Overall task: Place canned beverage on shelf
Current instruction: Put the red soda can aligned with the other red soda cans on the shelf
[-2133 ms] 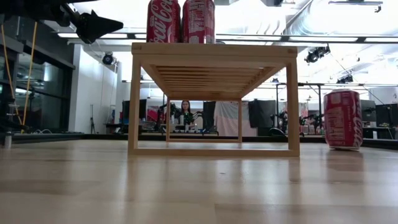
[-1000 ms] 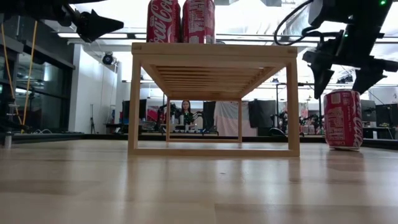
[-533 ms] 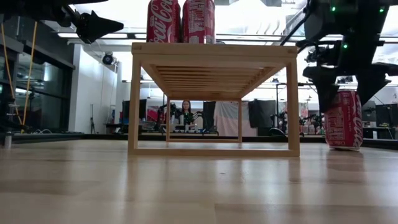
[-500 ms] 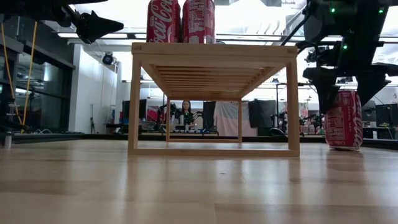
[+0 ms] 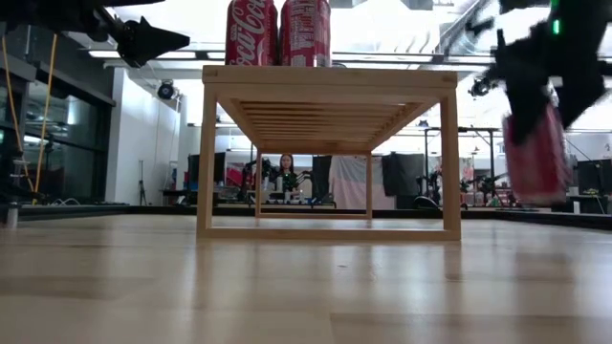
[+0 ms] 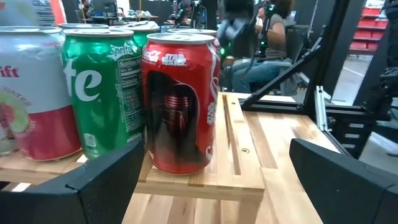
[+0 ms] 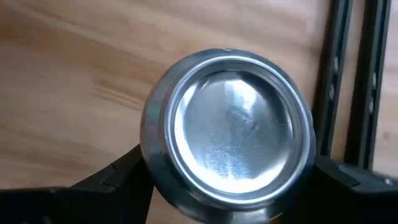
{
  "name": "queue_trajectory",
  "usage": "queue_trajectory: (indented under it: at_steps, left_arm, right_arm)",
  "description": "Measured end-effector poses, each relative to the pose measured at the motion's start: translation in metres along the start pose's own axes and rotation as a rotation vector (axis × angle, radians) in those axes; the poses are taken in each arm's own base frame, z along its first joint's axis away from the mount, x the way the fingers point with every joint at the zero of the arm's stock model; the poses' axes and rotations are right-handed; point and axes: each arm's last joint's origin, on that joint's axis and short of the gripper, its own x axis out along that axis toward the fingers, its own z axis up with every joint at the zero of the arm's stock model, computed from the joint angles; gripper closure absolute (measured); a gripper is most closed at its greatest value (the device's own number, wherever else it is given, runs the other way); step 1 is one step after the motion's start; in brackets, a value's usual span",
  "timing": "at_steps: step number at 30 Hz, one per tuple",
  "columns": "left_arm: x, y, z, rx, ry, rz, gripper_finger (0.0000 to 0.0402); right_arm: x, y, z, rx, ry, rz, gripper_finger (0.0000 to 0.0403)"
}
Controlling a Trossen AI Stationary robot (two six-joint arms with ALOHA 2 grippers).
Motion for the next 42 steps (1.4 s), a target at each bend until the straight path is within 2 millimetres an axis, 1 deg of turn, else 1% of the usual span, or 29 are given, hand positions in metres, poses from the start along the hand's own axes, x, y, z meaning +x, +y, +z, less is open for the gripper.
queue_trajectory:
  at_steps: [3, 7, 9, 11, 14, 16, 18, 21, 23, 26, 29, 32, 34, 37, 40, 42]
  left_arm:
    - [0.0, -0.001, 0.0, -0.008, 0.003, -0.041, 0.0007]
    - [0.0, -0.003, 0.0, -0.008, 0.008, -0.111, 0.0007]
    - [0.0, -0.003, 0.0, -0.008, 0.007, -0.117, 0.0007]
    - [0.0, -0.003, 0.001, -0.012, -0.007, -0.118, 0.0007]
    - [-0.001, -0.004, 0.008, -0.034, -0.074, -0.123, 0.0007]
    - [-0.001, -0.004, 0.015, -0.055, -0.139, -0.128, 0.0007]
    - [-0.002, -0.004, 0.02, -0.071, -0.192, -0.137, 0.0007]
    - [-0.001, -0.006, 0.023, -0.062, -0.221, -0.169, 0.0007]
    - [0.002, -0.008, 0.023, -0.042, -0.225, -0.19, 0.0007]
    - [0.009, -0.011, 0.02, -0.011, -0.221, -0.224, 0.0007]
    - [0.017, -0.015, 0.017, 0.018, -0.21, -0.245, 0.0007]
    - [0.023, -0.017, 0.015, 0.033, -0.214, -0.251, 0.0007]
    - [0.025, -0.019, 0.014, 0.038, -0.223, -0.287, 0.0007]
    - [0.025, -0.023, 0.017, 0.04, -0.266, -0.385, 0.0007]
    - [0.025, -0.028, 0.02, 0.044, -0.307, -0.476, 0.0007]
    - [0.024, -0.033, 0.02, 0.062, -0.325, -0.496, 0.0007]
  right_arm:
    - [-0.037, 0.003, 0.002, -0.005, -0.127, 0.099, 0.0125]
    - [-0.089, 0.004, 0.001, 0.016, -0.388, 0.338, 0.0125]
    - [-0.108, 0.004, -0.002, 0.027, -0.544, 0.453, 0.0125]
    - [-0.12, 0.007, -0.006, 0.028, -0.689, 0.532, 0.0125]
    - [-0.127, 0.022, -0.013, 0.056, -0.88, 0.589, 0.0125]
    - [-0.129, 0.038, -0.017, 0.056, -0.972, 0.571, 0.0125]
    - [-0.13, 0.057, -0.022, 0.044, -1.03, 0.538, 0.0125]
    - [-0.133, 0.085, -0.027, 0.017, -1.078, 0.481, 0.0125]
    - [-0.136, 0.103, -0.03, -0.026, -1.079, 0.457, 0.0125]
    - [-0.142, 0.127, -0.031, -0.14, -1.055, 0.472, 0.0125]
    - [-0.156, 0.146, -0.029, -0.279, -1.053, 0.562, 0.0125]
    - [-0.173, 0.16, -0.029, -0.418, -1.11, 0.74, 0.0125]
    - [-0.18, 0.166, -0.03, -0.491, -1.174, 0.861, 0.0125]
    - [-0.179, 0.178, -0.03, -0.539, -1.238, 0.957, 0.0125]
    - [-0.167, 0.193, -0.026, -0.56, -1.272, 0.985, 0.0125]
    - [-0.161, 0.202, -0.022, -0.563, -1.3, 1.022, 0.0125]
